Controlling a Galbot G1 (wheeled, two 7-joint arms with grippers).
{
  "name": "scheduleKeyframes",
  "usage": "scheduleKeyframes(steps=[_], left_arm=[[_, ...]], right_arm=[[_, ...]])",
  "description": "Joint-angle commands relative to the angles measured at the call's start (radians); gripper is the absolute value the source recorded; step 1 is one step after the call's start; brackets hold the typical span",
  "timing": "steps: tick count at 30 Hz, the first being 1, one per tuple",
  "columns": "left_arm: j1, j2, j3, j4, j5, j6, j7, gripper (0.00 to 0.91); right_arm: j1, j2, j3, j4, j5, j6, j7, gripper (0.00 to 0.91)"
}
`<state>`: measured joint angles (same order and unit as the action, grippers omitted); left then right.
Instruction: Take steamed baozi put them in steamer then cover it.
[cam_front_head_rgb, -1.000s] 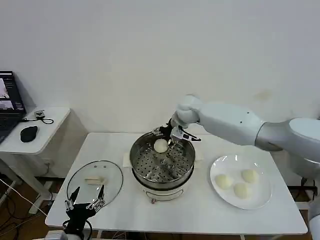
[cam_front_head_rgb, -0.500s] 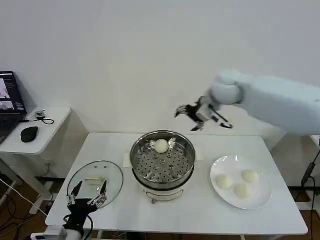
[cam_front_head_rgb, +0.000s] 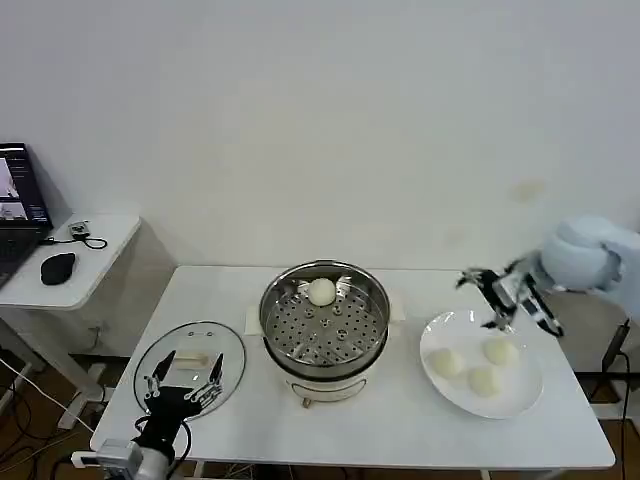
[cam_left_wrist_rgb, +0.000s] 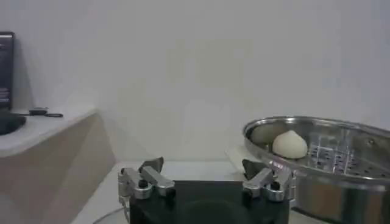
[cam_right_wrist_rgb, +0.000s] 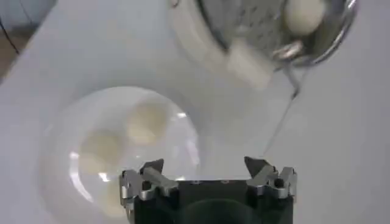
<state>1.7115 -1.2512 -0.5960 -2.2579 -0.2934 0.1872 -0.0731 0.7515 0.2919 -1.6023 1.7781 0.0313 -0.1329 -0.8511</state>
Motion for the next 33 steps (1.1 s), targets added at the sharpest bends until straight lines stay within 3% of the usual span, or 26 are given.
scheduleKeyframes(steps=[1,4,9,23,30,33], left_arm=[[-0.007,0.009,0.005,0.001,0.003,-0.001,0.000,0.907],[-0.011,0.000,0.009,0.006,0.013,-0.001,0.003,0.907],[-0.012,-0.011,0.010,0.014,0.028,-0.001,0.004,0.907],[0.008,-0.027,-0.004,0.042,0.043,-0.006,0.006,0.907],[0.005,-0.027,-0.002,0.052,0.054,-0.005,0.008,0.907],[0.005,-0.028,-0.002,0.057,0.056,-0.005,0.008,0.907]], right_arm=[[-0.405,-0.112,0.267,0.010,-0.021,-0.086,0.060,0.907],[-0.631,-0.062,0.480,-0.043,-0.029,-0.092,0.076,0.907],[-0.766,0.070,0.581,-0.148,-0.038,-0.094,0.086,0.907],[-0.812,0.256,0.646,-0.343,-0.051,-0.091,0.069,0.907],[-0.821,0.306,0.663,-0.386,-0.056,-0.090,0.068,0.907],[-0.818,0.315,0.658,-0.389,-0.053,-0.093,0.059,0.867]])
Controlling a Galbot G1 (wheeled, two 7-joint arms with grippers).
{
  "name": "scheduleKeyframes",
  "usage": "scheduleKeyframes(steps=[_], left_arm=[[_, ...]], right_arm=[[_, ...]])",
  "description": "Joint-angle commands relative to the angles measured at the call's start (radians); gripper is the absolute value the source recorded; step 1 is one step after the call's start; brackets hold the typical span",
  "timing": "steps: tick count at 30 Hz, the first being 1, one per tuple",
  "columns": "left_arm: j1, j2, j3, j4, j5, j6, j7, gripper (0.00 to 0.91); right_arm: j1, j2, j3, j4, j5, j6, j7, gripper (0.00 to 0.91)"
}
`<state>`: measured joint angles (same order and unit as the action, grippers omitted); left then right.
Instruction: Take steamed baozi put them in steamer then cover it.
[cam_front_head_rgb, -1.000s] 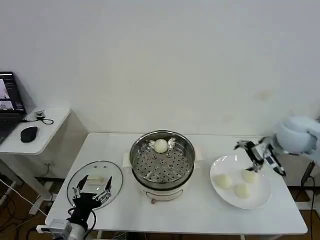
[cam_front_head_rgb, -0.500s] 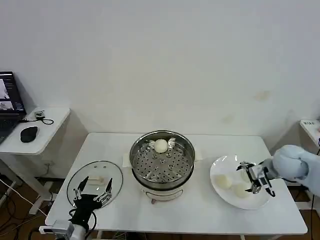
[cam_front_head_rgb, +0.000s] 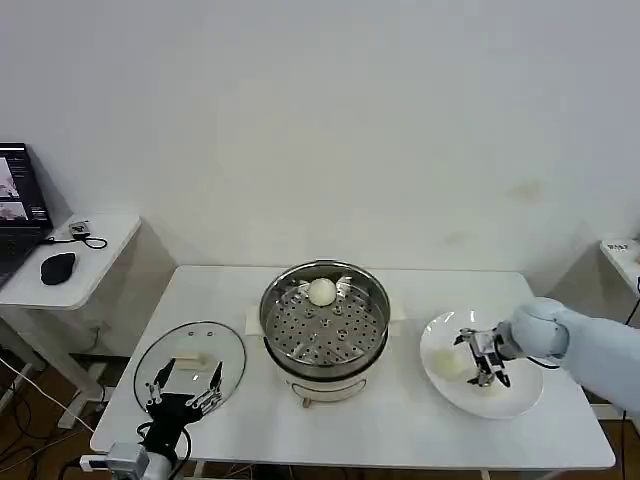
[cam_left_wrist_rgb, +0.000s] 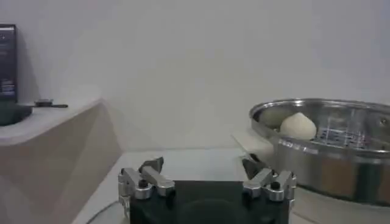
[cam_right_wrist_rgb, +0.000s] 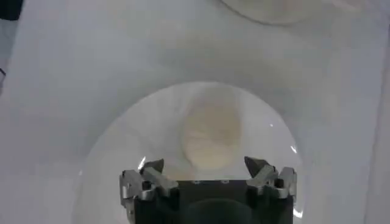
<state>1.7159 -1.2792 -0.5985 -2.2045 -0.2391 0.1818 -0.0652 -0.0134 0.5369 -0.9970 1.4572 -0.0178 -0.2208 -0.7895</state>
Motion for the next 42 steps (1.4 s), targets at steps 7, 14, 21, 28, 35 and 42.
scheduleKeyframes(steps=[7,14,21,28,35,42], left_arm=[[0.002,-0.003,-0.001,0.006,0.003,0.000,0.000,0.907],[0.001,-0.007,0.000,0.005,0.004,0.001,0.000,0.907],[0.007,-0.012,0.003,0.000,0.007,0.007,0.000,0.907],[0.001,-0.019,0.006,0.005,0.004,0.007,0.002,0.907],[-0.018,-0.031,0.021,0.009,0.018,0.007,0.003,0.907],[-0.022,-0.033,0.014,-0.001,0.029,0.004,0.004,0.907]], right_arm=[[-0.043,0.080,0.044,-0.072,-0.009,-0.020,-0.021,0.746],[0.009,0.063,0.015,-0.055,0.014,-0.042,-0.044,0.615],[0.177,-0.033,-0.073,0.045,0.073,-0.043,-0.115,0.625],[0.342,-0.106,-0.101,0.143,0.123,-0.001,-0.185,0.625],[0.488,-0.093,-0.044,0.224,0.185,-0.026,-0.205,0.625],[0.681,0.039,-0.186,0.223,0.275,-0.073,-0.163,0.635]])
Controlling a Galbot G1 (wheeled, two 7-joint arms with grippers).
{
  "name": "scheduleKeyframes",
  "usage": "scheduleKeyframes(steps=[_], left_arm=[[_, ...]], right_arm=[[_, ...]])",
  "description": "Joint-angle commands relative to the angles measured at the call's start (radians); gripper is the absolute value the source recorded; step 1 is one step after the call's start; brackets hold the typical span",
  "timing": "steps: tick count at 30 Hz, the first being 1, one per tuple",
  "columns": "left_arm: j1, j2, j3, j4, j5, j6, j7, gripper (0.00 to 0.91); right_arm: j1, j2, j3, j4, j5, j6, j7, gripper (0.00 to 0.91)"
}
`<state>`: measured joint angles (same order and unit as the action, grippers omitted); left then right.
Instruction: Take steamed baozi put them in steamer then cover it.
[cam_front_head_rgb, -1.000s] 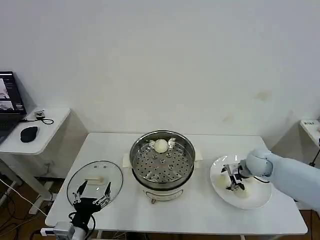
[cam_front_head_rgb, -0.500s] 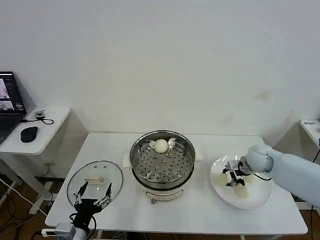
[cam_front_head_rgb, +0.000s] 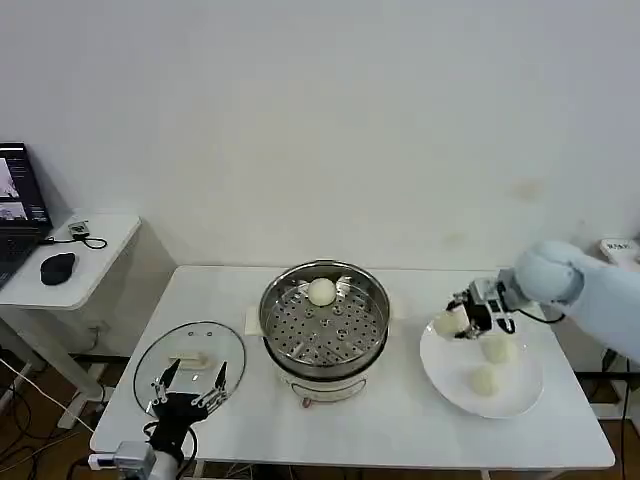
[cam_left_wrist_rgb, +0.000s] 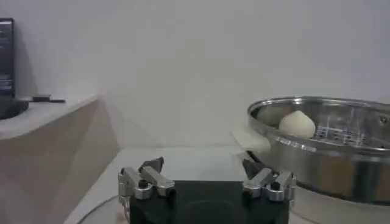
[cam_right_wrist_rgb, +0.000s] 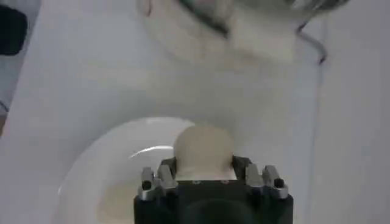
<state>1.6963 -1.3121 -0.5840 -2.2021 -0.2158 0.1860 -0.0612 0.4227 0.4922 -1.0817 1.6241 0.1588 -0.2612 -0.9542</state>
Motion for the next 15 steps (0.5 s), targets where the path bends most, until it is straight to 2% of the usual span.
scheduleKeyframes(steps=[1,6,15], left_arm=[[-0.002,0.001,-0.005,-0.004,0.005,-0.001,0.000,0.907],[-0.004,0.010,-0.025,-0.009,0.002,-0.004,-0.005,0.907],[-0.003,0.016,-0.052,-0.006,0.002,-0.016,-0.009,0.907]], right_arm=[[0.257,0.127,-0.121,0.051,0.117,-0.051,0.012,0.635],[0.266,0.314,-0.177,0.012,0.199,-0.104,0.053,0.635],[0.197,0.590,-0.199,-0.113,0.366,-0.296,0.167,0.645]])
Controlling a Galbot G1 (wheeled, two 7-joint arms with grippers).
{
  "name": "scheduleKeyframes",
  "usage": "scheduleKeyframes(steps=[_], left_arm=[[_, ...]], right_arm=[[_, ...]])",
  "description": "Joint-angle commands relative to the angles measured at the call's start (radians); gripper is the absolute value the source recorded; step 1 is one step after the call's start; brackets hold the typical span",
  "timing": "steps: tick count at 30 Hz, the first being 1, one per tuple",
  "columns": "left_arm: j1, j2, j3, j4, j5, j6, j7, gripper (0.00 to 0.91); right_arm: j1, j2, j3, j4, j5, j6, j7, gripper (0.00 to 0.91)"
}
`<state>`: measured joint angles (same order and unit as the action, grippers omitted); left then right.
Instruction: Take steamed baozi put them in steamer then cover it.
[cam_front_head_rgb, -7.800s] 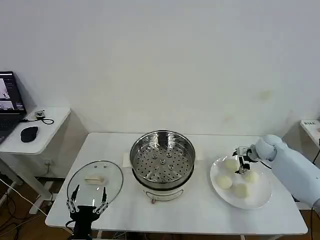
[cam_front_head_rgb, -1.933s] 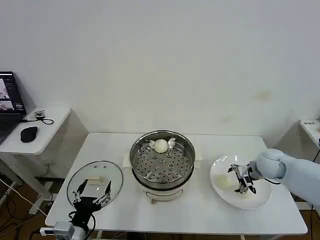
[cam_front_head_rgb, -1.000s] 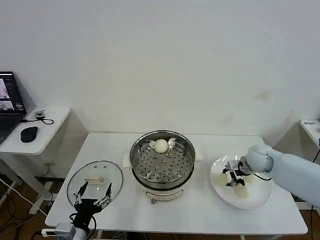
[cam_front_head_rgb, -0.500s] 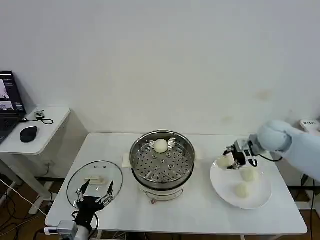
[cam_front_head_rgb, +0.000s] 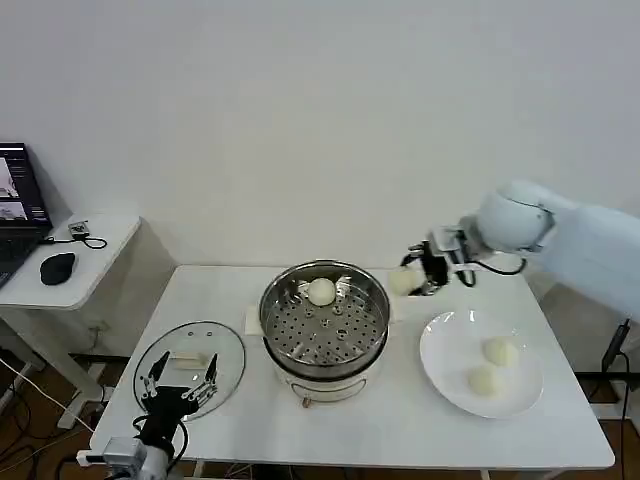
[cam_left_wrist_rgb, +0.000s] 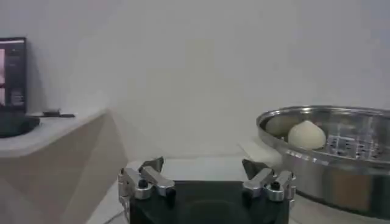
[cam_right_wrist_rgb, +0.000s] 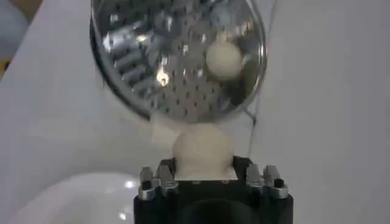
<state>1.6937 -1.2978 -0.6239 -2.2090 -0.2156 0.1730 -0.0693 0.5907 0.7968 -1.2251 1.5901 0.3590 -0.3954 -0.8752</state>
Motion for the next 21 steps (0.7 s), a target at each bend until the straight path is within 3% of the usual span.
scheduleKeyframes(steps=[1,5,10,21], left_arm=[[0.000,0.004,-0.015,0.002,0.003,-0.007,-0.002,0.907],[0.001,0.011,-0.042,0.003,-0.006,-0.011,-0.006,0.907],[0.003,0.010,-0.050,0.000,-0.006,-0.016,-0.007,0.907],[0.004,0.000,-0.056,0.005,-0.006,-0.028,-0.008,0.907]], right_arm=[[0.024,0.317,-0.065,-0.091,0.199,-0.200,0.107,0.645],[0.008,0.406,-0.093,-0.140,0.271,-0.271,0.151,0.635],[-0.026,0.494,-0.115,-0.228,0.292,-0.294,0.180,0.635],[-0.093,0.533,-0.128,-0.267,0.290,-0.330,0.203,0.635]])
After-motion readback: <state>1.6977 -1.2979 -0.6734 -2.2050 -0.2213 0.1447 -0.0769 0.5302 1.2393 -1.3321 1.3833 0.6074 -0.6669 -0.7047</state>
